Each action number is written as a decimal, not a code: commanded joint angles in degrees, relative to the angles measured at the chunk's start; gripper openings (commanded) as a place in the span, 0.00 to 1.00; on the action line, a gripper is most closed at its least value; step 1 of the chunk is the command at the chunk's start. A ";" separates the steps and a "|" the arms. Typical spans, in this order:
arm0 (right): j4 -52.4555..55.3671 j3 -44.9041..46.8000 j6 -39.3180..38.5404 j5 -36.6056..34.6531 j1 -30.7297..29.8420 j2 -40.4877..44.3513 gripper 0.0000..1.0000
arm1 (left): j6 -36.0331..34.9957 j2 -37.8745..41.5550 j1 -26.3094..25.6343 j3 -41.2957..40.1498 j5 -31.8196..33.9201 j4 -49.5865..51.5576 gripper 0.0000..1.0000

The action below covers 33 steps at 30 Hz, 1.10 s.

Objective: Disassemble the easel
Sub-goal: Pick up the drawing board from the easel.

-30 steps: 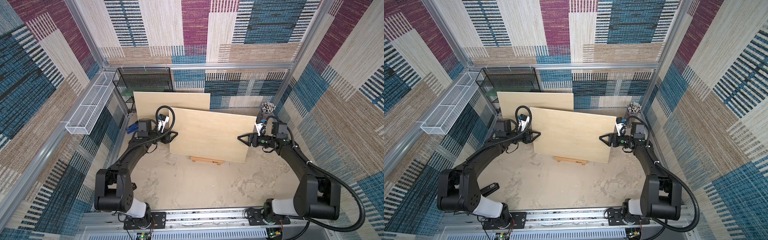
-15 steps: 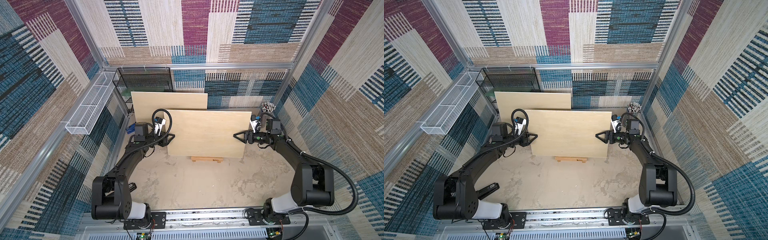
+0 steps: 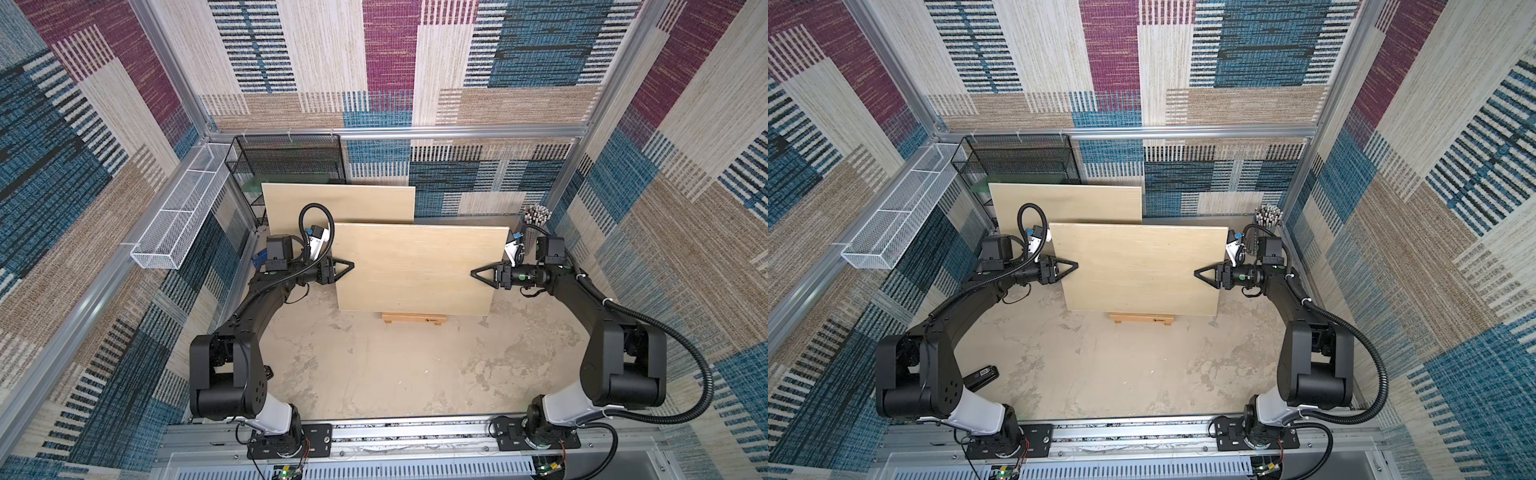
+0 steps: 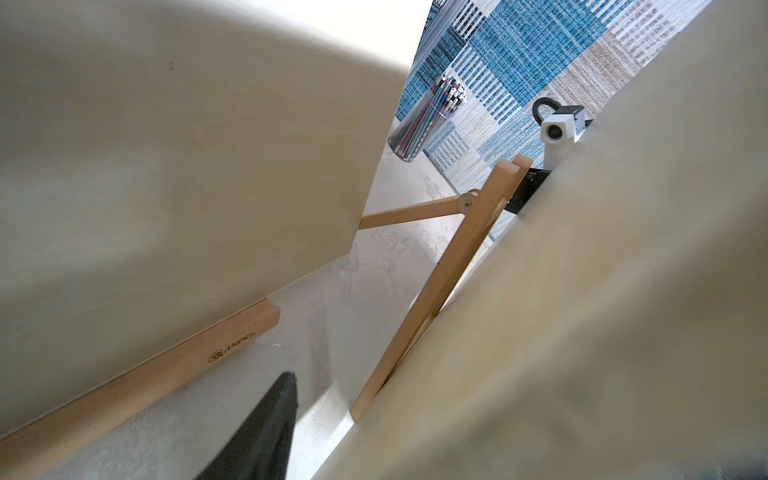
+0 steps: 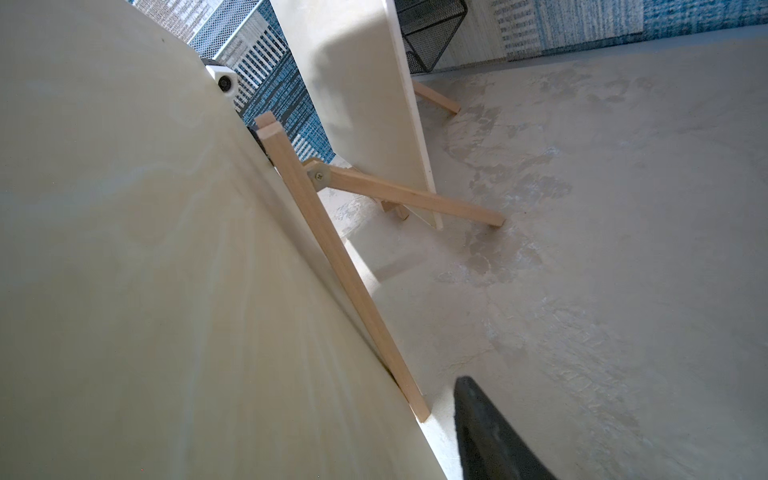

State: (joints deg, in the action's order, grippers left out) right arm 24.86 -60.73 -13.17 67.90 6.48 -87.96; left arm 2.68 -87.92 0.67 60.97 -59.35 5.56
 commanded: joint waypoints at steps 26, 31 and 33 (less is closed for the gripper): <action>2.40 -1.28 -1.68 5.45 -0.93 10.02 0.00 | 12.83 2.79 -2.72 1.70 -13.33 -10.72 0.09; 3.03 0.69 -0.30 5.45 0.57 12.38 0.00 | 16.42 3.22 -2.94 0.50 -12.21 -14.54 0.31; 1.65 2.35 2.17 5.90 2.04 14.02 0.00 | 19.50 2.90 -2.95 0.37 -11.04 -17.39 0.35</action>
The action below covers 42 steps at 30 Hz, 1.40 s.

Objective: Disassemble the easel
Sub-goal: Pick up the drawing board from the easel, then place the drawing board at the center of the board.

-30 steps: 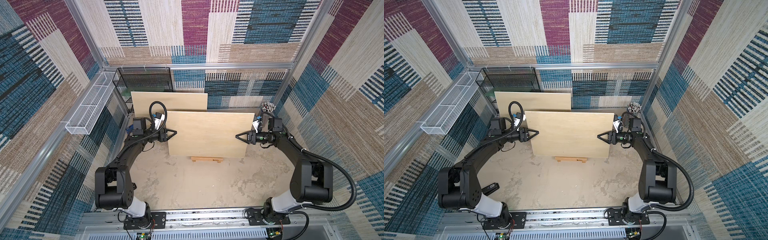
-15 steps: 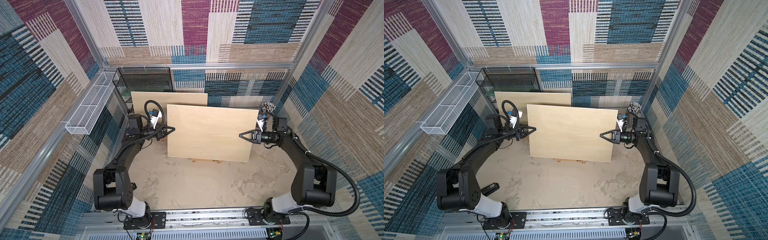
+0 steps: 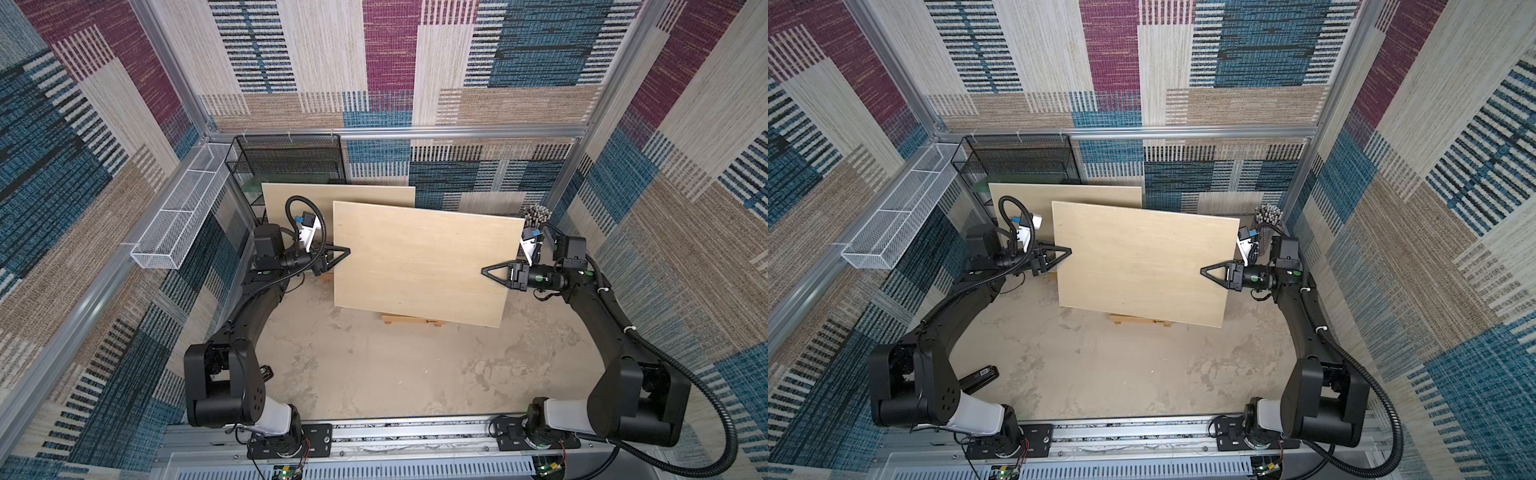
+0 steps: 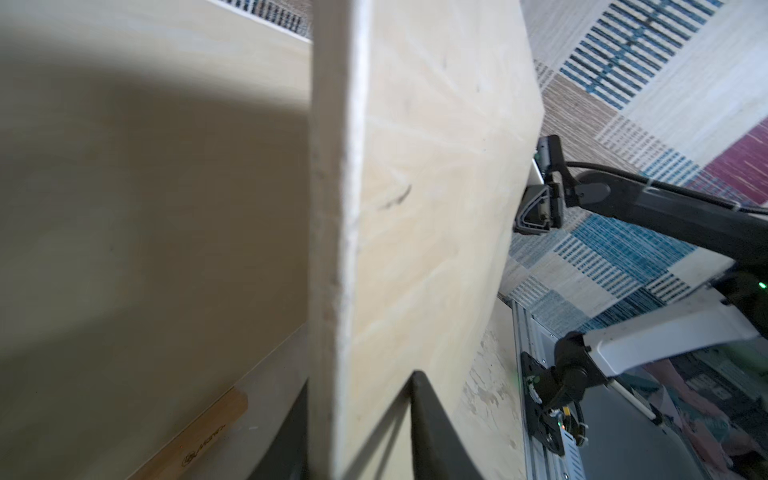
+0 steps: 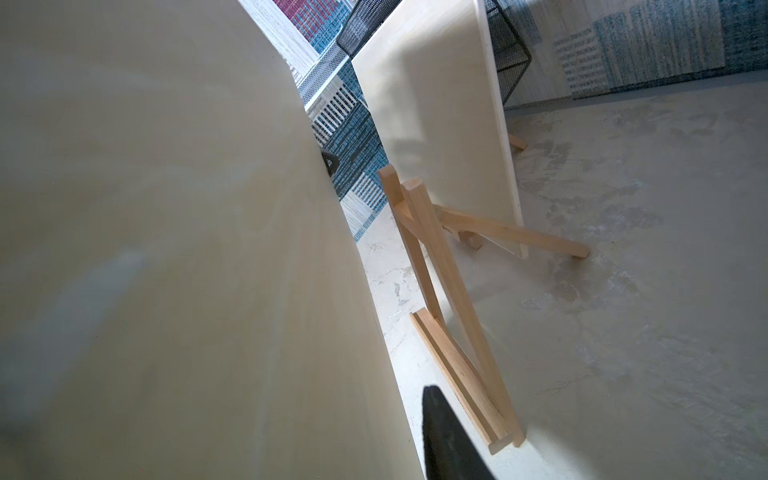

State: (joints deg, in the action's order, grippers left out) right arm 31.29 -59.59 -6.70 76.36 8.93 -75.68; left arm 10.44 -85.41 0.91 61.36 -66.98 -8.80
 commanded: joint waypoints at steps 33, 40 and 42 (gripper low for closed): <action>-0.50 -4.24 0.12 -2.97 16.47 2.55 0.00 | 14.04 -3.65 -15.66 3.92 5.52 -3.07 0.60; 0.14 -1.47 0.12 -6.13 16.65 1.26 0.00 | 21.24 -5.27 -15.89 0.16 5.04 -12.44 0.41; -0.43 -0.20 0.17 -5.10 16.74 1.32 0.00 | 24.40 -6.15 -15.53 -1.03 4.22 -17.59 0.33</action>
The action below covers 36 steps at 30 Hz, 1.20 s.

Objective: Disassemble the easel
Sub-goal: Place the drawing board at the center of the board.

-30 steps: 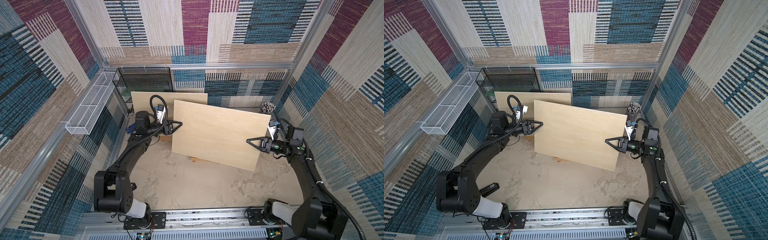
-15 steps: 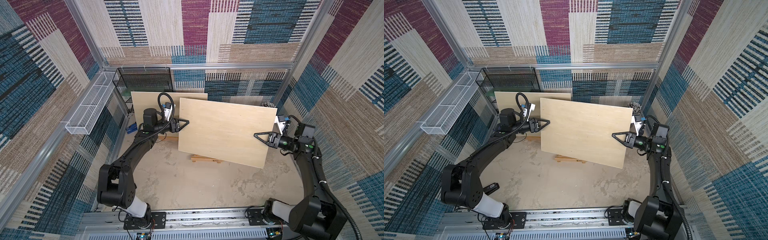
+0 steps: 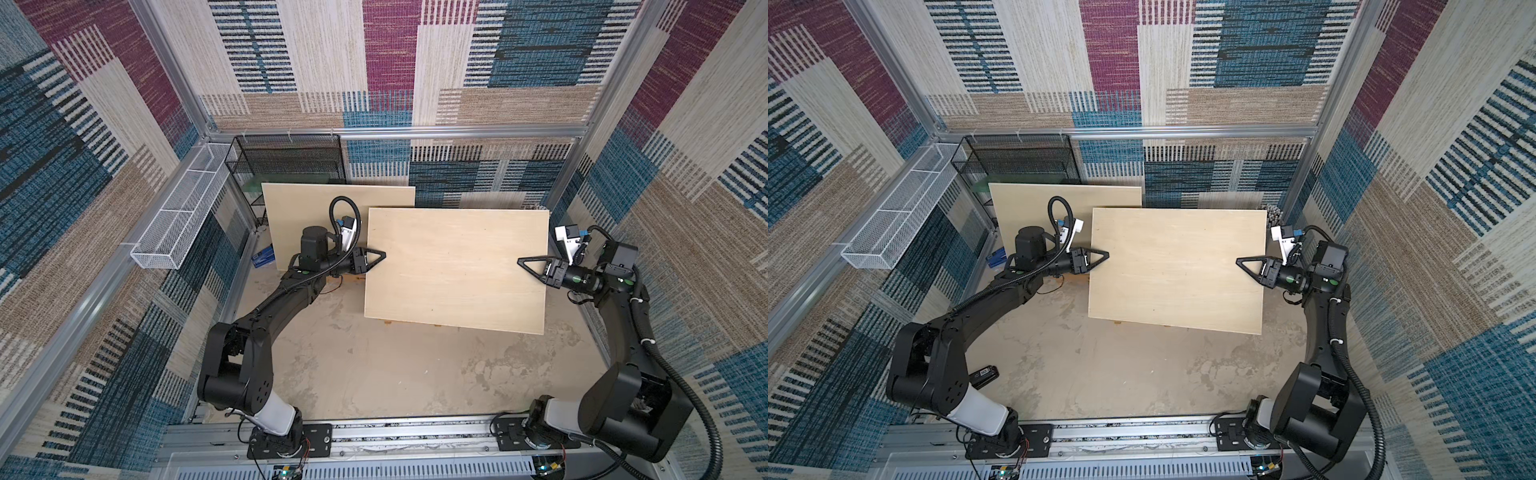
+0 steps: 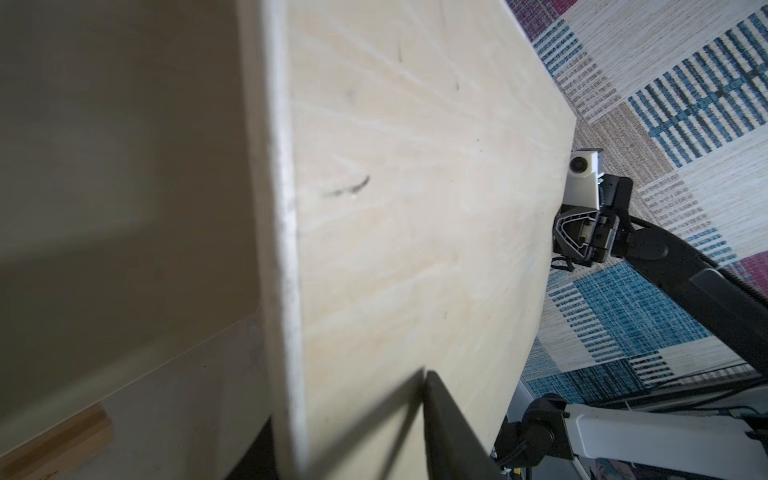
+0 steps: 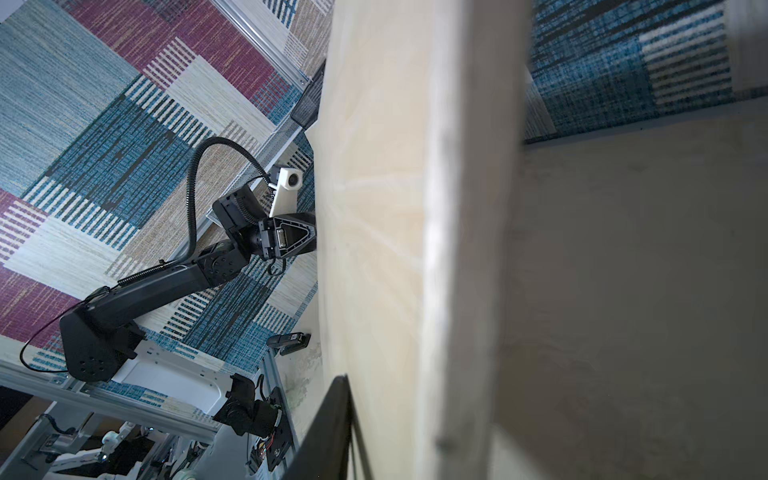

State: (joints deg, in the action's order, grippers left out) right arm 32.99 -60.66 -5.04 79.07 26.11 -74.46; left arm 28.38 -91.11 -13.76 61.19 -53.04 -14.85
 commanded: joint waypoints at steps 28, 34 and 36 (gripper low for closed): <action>2.92 12.94 3.41 -13.74 -9.80 4.60 0.00 | 6.05 17.33 -1.18 -17.12 -12.42 5.20 0.19; 4.05 12.47 3.07 -14.72 -11.86 3.90 0.00 | 7.75 21.71 -2.29 -20.35 -11.77 5.21 0.11; 4.46 12.05 3.47 -16.03 -13.75 4.93 0.00 | 8.07 24.09 -3.36 -20.48 -10.38 5.18 0.06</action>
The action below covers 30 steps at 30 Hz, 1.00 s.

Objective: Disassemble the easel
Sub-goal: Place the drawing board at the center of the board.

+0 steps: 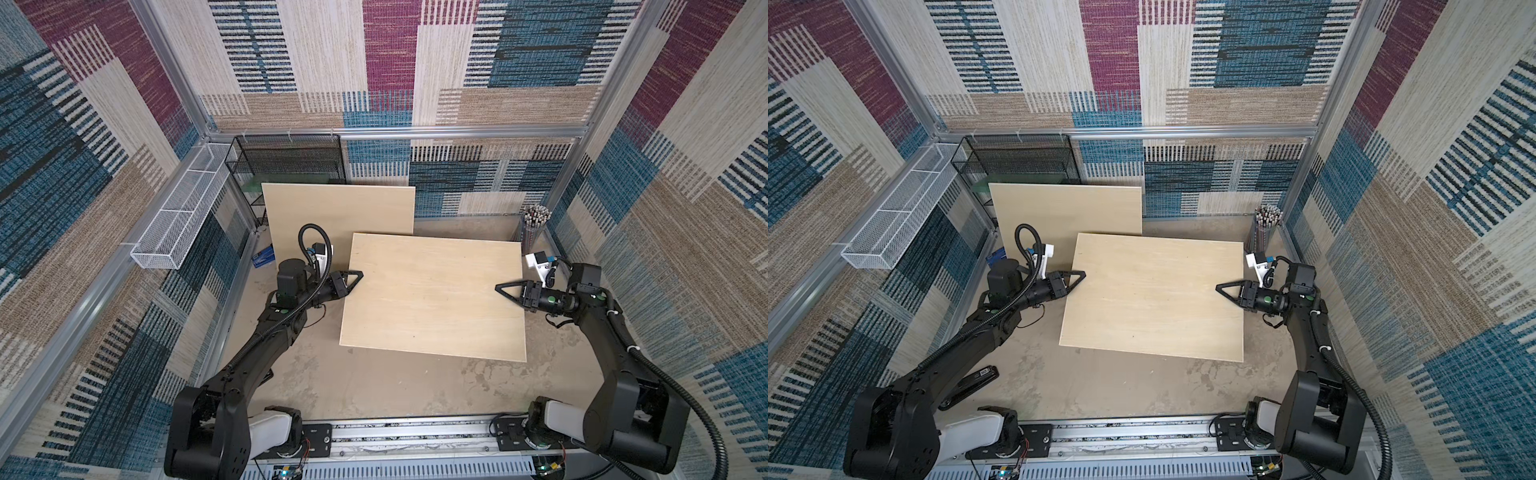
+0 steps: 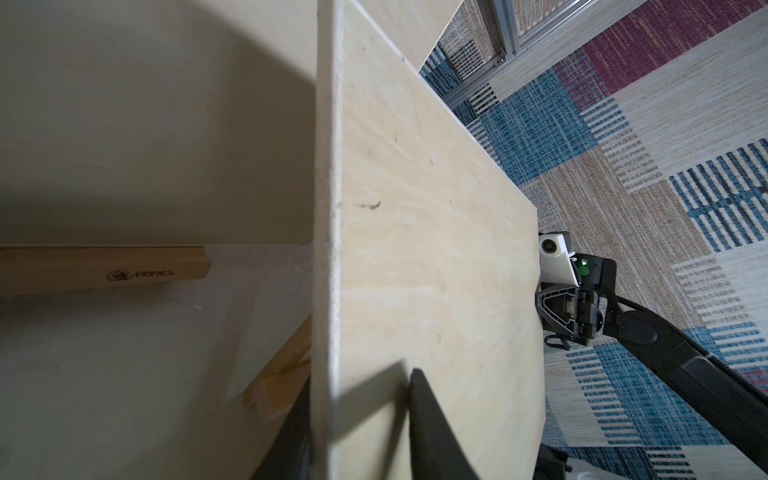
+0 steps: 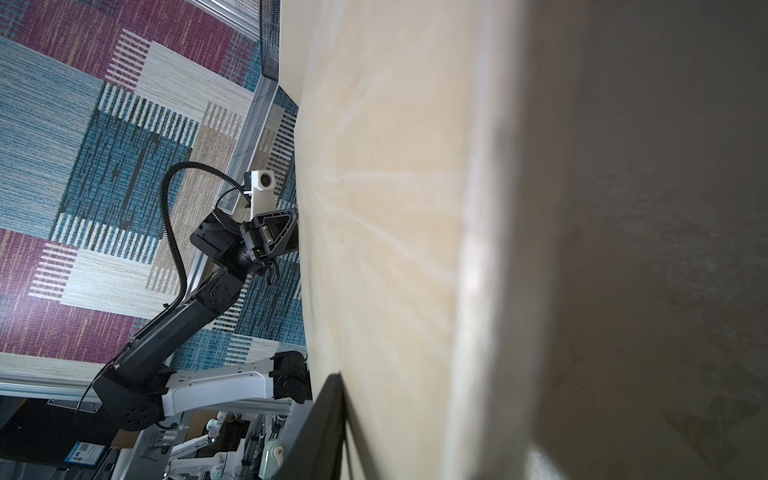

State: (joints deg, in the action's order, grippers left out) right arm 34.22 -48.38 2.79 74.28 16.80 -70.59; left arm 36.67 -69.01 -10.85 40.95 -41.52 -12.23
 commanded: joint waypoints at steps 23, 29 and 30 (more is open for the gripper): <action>12.43 4.29 0.82 -14.27 -13.43 9.57 0.00 | -2.56 18.64 -8.02 -3.65 -19.52 23.52 0.16; 12.90 3.80 1.25 -17.55 -13.46 5.99 0.02 | -2.05 19.40 -8.00 -6.17 -18.49 23.12 0.00; 13.15 3.40 1.43 -18.13 -13.41 5.05 0.04 | -2.08 19.40 -8.04 -6.45 -18.29 23.05 0.00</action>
State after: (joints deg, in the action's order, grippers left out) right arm 49.60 -44.14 15.20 61.01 5.69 -64.29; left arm 34.44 -49.89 -16.27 34.54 -16.60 17.91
